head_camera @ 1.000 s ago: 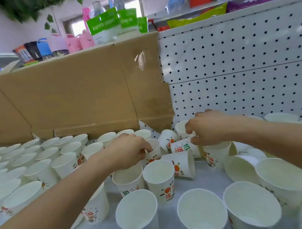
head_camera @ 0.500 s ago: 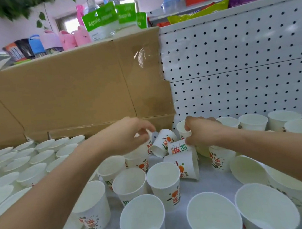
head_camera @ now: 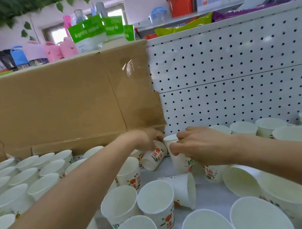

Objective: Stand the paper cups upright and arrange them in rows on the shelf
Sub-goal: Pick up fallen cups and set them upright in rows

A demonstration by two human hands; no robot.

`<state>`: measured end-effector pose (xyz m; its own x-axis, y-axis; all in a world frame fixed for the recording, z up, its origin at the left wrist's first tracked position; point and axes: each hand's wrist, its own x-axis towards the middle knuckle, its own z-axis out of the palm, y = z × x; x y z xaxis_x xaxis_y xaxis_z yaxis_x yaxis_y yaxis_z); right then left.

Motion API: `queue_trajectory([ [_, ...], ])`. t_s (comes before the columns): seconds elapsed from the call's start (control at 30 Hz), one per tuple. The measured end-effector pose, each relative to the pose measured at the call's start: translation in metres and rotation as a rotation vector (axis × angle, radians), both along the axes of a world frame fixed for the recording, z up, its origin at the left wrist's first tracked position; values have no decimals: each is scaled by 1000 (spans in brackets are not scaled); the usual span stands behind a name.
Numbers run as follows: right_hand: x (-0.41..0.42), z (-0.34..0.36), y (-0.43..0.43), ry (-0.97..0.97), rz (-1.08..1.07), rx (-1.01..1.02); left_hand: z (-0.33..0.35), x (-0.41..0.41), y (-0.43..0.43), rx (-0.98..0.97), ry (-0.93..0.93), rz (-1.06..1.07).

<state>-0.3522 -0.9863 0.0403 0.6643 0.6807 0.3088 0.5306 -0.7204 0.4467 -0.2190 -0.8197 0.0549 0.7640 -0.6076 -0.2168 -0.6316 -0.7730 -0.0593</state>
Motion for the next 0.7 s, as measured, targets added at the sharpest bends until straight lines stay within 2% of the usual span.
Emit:
queue_trajectory([
  [0.03,1,-2,-1,-88,30,-60,-1,1,-1,6,-10,0],
  [0.1,4,-6,-1,-110,90,-147,-2,3,-3,-11,-21,11],
  [0.23,8,-7,-4,14,116,-55,3,0,1,-106,1,-2],
  [0.37,5,-3,-10,197,79,92,8,-9,8,-294,-20,-24],
  [0.5,-6,-7,-5,276,103,22,-7,-16,19,-371,-136,-29],
  [0.6,-3,-12,2,246,151,-19,-13,-22,27,-343,-143,0],
  [0.7,5,-12,5,153,195,49,-3,-29,37,-366,-99,23],
])
